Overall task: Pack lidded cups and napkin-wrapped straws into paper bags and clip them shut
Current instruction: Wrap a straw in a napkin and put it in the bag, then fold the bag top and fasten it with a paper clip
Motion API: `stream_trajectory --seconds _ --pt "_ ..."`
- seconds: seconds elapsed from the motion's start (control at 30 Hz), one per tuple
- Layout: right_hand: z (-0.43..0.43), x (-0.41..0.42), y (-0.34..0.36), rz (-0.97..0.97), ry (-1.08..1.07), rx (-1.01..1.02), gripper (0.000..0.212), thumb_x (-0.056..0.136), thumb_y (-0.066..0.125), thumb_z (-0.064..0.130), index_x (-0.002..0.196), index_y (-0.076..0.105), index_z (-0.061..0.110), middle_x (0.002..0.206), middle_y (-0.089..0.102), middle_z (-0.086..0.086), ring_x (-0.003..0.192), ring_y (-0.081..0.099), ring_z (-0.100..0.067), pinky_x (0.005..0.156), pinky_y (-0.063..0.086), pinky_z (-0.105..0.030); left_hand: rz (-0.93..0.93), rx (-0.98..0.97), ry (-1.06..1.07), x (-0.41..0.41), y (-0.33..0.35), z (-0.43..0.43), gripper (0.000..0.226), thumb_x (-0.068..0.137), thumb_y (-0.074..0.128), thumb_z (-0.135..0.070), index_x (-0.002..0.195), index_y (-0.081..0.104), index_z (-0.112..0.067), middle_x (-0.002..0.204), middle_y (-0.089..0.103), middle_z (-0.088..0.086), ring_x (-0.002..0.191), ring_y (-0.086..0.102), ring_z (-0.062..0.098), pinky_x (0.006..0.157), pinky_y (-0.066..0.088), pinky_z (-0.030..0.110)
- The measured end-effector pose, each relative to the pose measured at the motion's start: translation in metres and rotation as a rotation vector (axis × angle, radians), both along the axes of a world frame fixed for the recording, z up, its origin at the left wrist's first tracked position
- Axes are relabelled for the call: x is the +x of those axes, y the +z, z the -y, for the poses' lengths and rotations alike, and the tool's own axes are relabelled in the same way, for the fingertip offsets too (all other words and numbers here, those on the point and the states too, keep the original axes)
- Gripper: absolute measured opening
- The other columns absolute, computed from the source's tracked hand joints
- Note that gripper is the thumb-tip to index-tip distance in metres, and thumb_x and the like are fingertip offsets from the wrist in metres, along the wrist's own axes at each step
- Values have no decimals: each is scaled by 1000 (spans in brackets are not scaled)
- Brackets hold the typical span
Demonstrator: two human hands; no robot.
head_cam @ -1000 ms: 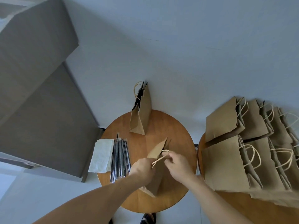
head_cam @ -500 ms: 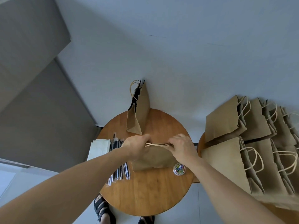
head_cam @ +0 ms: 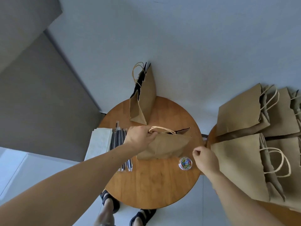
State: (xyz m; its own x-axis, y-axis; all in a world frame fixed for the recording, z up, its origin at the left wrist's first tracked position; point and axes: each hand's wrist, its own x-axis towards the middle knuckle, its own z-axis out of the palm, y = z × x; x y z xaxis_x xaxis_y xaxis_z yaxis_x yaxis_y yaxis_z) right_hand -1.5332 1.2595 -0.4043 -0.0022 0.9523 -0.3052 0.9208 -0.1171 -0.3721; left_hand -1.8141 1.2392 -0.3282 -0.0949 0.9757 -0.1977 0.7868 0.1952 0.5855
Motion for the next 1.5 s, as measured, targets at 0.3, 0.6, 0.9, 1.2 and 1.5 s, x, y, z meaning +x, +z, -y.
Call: stream_trajectory --seconds 0.3,0.6,0.9,1.2,1.5 --pt "5 -8 -69 296 78 -254 28 99 49 33 108 69 16 98 71 -4 85 66 -19 67 58 -31 52 107 6 3 -7 6 17 93 61 -28 95 76 -22 80 73 -3 80 66 16 78 47 31" --pt "4 -11 -90 336 50 -235 23 96 50 28 109 68 21 96 69 -1 83 64 -21 66 52 -28 94 84 29 5 -4 11 14 92 63 -27 94 76 -22 78 73 -4 77 65 16 75 50 33" --pt "29 -18 -29 -261 -27 -32 12 93 66 23 104 67 17 93 70 3 90 69 -17 70 55 -22 55 -61 29 4 -2 6 16 93 58 -34 96 73 -29 76 71 -4 75 64 15 73 50 30" --pt "32 -77 68 -629 310 330 12 86 74 10 94 73 19 82 69 20 77 66 2 66 51 -9 -50 -15 -47 6 3 -1 20 85 60 -29 100 73 -26 87 74 -4 85 67 17 85 48 33" --pt "-6 -108 68 -555 330 505 14 79 80 5 91 77 12 80 75 5 67 70 -12 60 58 -37 13 103 -84 -1 1 5 33 86 68 -26 64 46 -36 51 45 -15 60 49 12 68 30 24"
